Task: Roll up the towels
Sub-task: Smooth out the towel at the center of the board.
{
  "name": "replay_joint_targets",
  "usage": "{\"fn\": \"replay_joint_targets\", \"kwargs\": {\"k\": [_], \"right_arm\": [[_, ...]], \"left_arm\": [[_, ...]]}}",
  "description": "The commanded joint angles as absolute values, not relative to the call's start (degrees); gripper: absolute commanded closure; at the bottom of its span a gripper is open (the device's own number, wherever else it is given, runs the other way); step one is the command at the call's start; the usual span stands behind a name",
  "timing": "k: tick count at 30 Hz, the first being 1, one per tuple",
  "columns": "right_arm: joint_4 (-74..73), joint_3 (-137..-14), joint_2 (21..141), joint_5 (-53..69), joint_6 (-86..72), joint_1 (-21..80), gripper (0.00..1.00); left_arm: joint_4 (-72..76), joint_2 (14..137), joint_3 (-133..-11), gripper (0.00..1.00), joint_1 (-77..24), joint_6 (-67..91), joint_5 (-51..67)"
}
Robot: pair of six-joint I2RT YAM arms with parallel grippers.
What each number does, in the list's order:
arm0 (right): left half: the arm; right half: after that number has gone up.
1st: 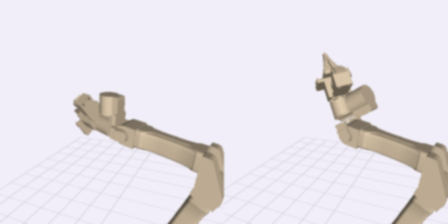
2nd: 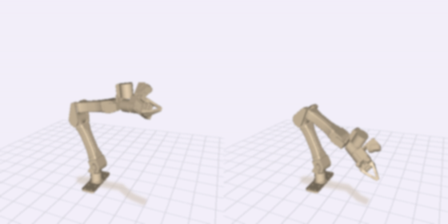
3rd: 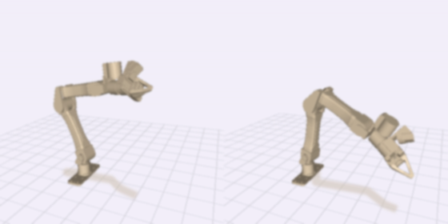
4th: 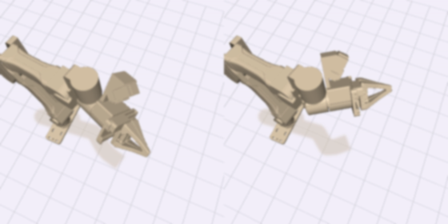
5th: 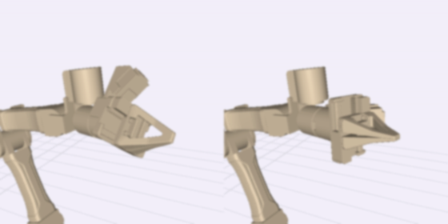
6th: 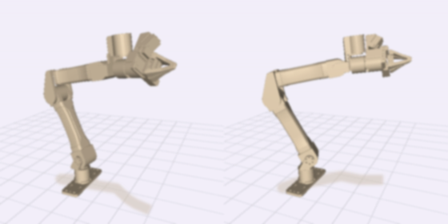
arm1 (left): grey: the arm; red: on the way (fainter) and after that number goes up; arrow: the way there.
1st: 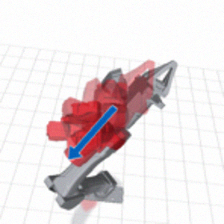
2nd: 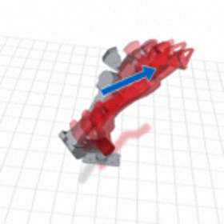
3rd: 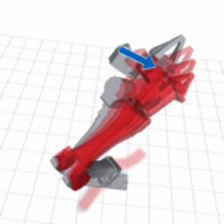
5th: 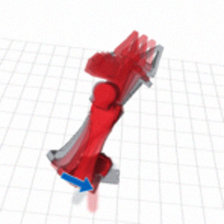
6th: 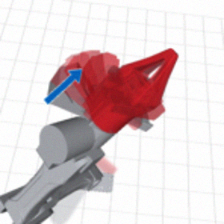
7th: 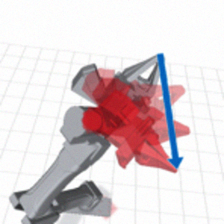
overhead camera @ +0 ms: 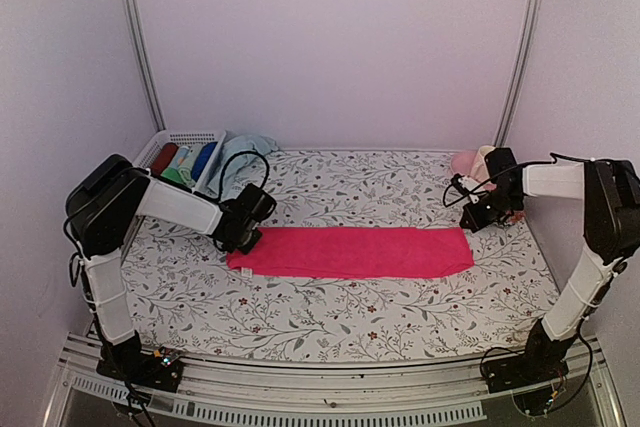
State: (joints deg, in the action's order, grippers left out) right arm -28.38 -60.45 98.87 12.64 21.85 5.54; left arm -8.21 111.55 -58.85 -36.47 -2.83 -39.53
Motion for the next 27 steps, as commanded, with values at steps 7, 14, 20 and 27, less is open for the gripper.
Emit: {"fn": "replay_joint_targets", "kwargs": {"k": [7, 14, 20, 27], "right_arm": [[-23.99, -63.25, 96.53, 9.50, 20.89, 5.31, 0.98], [-27.15, -61.95, 98.83, 10.71, 19.84, 5.26, 0.73], [-29.14, -61.77, 100.07, 16.36, 20.83, 5.27, 0.68], [-29.90, -61.74, 102.38, 15.56, 20.52, 5.22, 0.72]], "left_arm": [[-11.13, 113.25, -57.48, 0.72, -34.25, -0.99, -42.23], [-10.94, 110.69, -57.32, 0.72, -34.34, -0.53, -40.14], [-10.64, 110.83, -57.54, 0.71, -34.95, -0.51, -39.74], [-10.79, 110.92, -57.83, 0.71, -35.24, -0.49, -39.38]]}}
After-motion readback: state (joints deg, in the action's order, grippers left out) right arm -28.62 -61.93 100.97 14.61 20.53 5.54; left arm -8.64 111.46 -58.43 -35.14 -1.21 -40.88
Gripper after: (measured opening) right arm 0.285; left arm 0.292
